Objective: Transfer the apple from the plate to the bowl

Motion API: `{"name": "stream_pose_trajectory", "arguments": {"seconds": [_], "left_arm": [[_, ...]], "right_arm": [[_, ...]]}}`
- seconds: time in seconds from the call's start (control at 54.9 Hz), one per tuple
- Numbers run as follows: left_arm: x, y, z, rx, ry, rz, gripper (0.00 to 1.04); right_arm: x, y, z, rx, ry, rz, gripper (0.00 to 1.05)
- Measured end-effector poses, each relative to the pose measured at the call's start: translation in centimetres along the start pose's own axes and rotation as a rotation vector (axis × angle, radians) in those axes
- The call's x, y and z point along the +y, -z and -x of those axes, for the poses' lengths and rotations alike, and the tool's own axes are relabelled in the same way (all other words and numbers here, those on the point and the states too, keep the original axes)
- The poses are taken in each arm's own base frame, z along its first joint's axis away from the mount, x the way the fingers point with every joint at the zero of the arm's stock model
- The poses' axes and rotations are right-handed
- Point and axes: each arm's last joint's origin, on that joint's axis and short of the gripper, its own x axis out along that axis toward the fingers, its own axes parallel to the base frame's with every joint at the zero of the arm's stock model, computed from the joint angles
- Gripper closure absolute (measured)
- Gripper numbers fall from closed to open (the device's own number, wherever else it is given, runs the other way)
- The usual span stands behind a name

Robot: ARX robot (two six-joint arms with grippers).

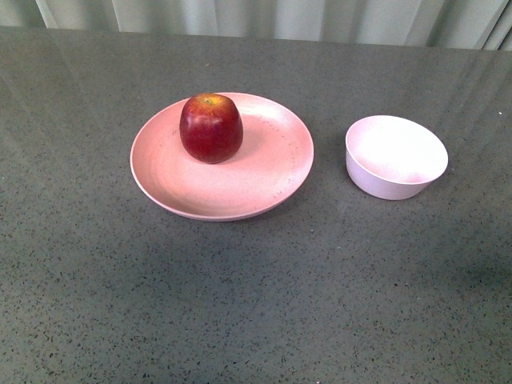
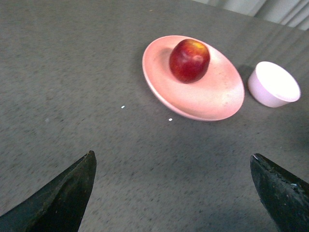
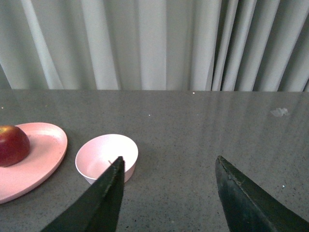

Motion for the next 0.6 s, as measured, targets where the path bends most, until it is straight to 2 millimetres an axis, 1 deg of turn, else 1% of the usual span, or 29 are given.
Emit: {"name": "stream_pose_trajectory", "arguments": {"seconds": [0.018, 0.073, 0.182, 0.2, 0.237, 0.273, 0.364, 0.4, 0.437, 0.601], "left_arm": [[0.0, -0.7, -0.7, 0.004, 0.012, -0.001, 0.09], [0.0, -1.7, -1.7, -0.003, 0.014, -0.007, 0.09], [-0.2, -3.8, -4.9, -0.014, 0.03, -0.029, 0.09], [-0.3, -3.9, -5.2, -0.013, 0.033, -0.03, 0.09], [-0.5, -4.5, -6.5, -0.014, 0.036, -0.042, 0.09], [-0.7, -4.9, -7.4, -0.014, 0.039, -0.051, 0.09], [-1.2, -5.4, -10.1, 0.007, 0.043, -0.068, 0.09], [-1.5, -5.5, -11.7, 0.029, 0.046, -0.078, 0.09], [-1.9, -5.6, -12.8, 0.048, 0.056, -0.089, 0.09], [-3.3, -5.9, -16.6, 0.094, 0.069, -0.123, 0.09]], "right_arm": [[0.0, 0.0, 0.0, 0.0, 0.001, 0.0, 0.45], [0.0, 0.0, 0.0, 0.0, 0.002, 0.0, 0.38], [0.0, 0.0, 0.0, 0.0, 0.001, 0.0, 0.18], [0.0, 0.0, 0.0, 0.0, 0.001, 0.0, 0.17], [0.0, 0.0, 0.0, 0.0, 0.001, 0.0, 0.1], [0.0, 0.0, 0.0, 0.0, 0.0, 0.0, 0.07], [0.0, 0.0, 0.0, 0.0, 0.001, 0.0, 0.09], [0.0, 0.0, 0.0, 0.0, 0.001, 0.0, 0.09], [0.0, 0.0, 0.0, 0.0, 0.001, 0.0, 0.09], [0.0, 0.0, 0.0, 0.0, 0.001, 0.0, 0.09]]}}
